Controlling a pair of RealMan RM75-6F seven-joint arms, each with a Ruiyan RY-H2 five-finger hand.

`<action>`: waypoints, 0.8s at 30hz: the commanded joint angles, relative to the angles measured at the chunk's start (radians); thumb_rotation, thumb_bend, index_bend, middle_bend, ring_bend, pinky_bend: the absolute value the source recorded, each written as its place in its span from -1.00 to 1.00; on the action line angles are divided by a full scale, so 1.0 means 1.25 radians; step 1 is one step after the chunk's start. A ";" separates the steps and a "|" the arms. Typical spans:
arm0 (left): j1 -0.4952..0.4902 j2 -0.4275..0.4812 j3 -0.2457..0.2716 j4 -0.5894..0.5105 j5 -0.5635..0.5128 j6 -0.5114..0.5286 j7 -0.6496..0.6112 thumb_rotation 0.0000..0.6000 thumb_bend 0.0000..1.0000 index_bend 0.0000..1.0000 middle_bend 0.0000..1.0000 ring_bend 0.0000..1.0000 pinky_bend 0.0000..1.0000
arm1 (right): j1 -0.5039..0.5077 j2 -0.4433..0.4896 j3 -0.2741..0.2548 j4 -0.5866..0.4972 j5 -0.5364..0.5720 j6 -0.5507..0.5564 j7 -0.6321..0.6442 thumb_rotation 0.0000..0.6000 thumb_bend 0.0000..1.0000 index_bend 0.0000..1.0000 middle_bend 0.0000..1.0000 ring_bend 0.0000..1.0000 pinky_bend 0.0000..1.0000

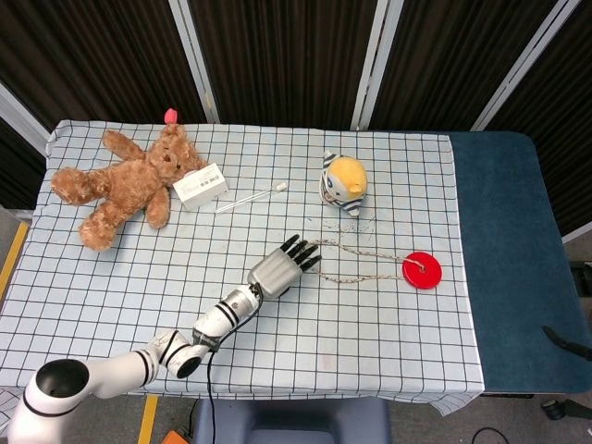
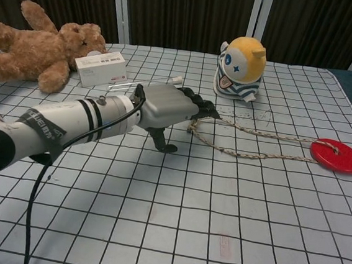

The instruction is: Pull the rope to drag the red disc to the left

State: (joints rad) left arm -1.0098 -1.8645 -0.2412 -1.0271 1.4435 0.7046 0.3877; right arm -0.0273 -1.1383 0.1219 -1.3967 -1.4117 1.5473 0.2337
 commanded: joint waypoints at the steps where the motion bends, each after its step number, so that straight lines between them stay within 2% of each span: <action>1: -0.037 -0.025 -0.011 0.043 -0.013 -0.023 -0.012 1.00 -0.30 -1.00 -1.00 -1.00 -1.00 | -0.001 0.000 0.001 0.003 0.003 -0.002 0.003 1.00 -0.94 -1.00 -1.00 -1.00 -1.00; 13: -0.105 -0.092 0.011 0.197 -0.036 -0.076 -0.057 1.00 -0.30 -0.98 -1.00 -1.00 -1.00 | -0.004 -0.004 0.007 0.018 0.020 -0.012 0.021 1.00 -0.94 -1.00 -1.00 -1.00 -1.00; 17: -0.108 -0.097 0.025 0.216 -0.029 -0.067 -0.071 1.00 -0.30 -0.86 -1.00 -1.00 -1.00 | -0.003 -0.007 0.009 0.027 0.024 -0.019 0.027 1.00 -0.94 -1.00 -1.00 -1.00 -1.00; 24: -0.106 -0.090 0.043 0.213 -0.021 -0.045 -0.090 1.00 -0.30 -0.54 -1.00 -1.00 -1.00 | -0.001 -0.010 0.009 0.030 0.023 -0.023 0.024 1.00 -0.94 -1.00 -1.00 -1.00 -1.00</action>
State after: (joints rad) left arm -1.1430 -1.9777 -0.1891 -0.7596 1.4159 0.6467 0.2763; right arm -0.0287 -1.1507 0.1330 -1.3585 -1.3827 1.5181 0.2649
